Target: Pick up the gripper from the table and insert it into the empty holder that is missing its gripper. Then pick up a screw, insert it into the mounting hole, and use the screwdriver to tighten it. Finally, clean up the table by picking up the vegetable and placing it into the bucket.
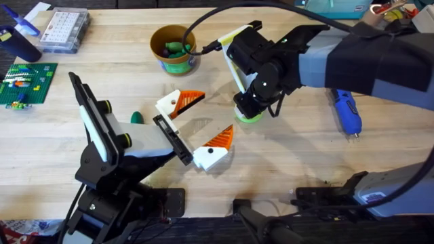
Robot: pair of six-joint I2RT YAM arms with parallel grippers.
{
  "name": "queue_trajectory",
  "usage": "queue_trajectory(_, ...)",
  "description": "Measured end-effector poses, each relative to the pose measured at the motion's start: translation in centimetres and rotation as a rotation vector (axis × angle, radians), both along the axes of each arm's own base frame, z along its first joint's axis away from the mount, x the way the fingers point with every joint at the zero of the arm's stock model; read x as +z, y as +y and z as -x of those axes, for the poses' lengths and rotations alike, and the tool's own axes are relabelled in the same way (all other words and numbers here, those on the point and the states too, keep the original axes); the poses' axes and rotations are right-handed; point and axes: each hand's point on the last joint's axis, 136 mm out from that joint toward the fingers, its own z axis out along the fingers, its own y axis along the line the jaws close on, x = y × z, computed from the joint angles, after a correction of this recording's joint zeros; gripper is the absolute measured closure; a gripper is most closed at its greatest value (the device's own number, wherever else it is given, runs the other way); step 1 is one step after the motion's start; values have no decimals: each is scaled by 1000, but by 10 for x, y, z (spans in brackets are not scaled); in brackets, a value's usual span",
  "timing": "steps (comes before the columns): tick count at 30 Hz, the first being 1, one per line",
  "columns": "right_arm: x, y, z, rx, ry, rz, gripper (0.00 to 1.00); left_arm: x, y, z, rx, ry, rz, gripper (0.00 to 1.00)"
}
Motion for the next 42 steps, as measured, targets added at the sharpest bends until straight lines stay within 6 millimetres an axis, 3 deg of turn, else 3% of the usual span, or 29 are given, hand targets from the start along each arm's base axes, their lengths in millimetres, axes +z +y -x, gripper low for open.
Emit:
queue_trajectory(7,1,-8,9,-4,35,31,937,0,0,0,1,0,0,11)
queue_trajectory(10,13,-11,6,-12,11,20,937,0,0,0,1,-1,0,11)
queue_trajectory(17,97,-18,-8,-53,-203,-136,939,0,0,0,1,0,0,11)
queue_trajectory(19,119,-23,-4,-57,-252,-174,993,0,0,0,1,-1,0,11)
queue_trajectory(23,154,-40,12,-71,-323,-228,998,0,0,0,1,0,0,11)
queue_trajectory(24,162,-45,16,-80,-337,-242,944,0,0,0,1,0,0,11)
queue_trajectory(29,182,-67,42,-92,-369,-264,177,0,0,0,3,-1,0,11)
queue_trajectory(30,182,-72,48,-92,-361,-255,64,0,0,0,3,-1,0,11)
queue_trajectory(31,182,-76,52,-95,-353,-247,22,0,0,0,4,0,0,11)
queue_trajectory(35,174,-91,61,-143,-320,-185,7,0,0,-1,4,-1,0,11)
queue_trajectory(42,153,-91,60,-203,-297,-193,7,0,0,-1,4,-1,0,11)
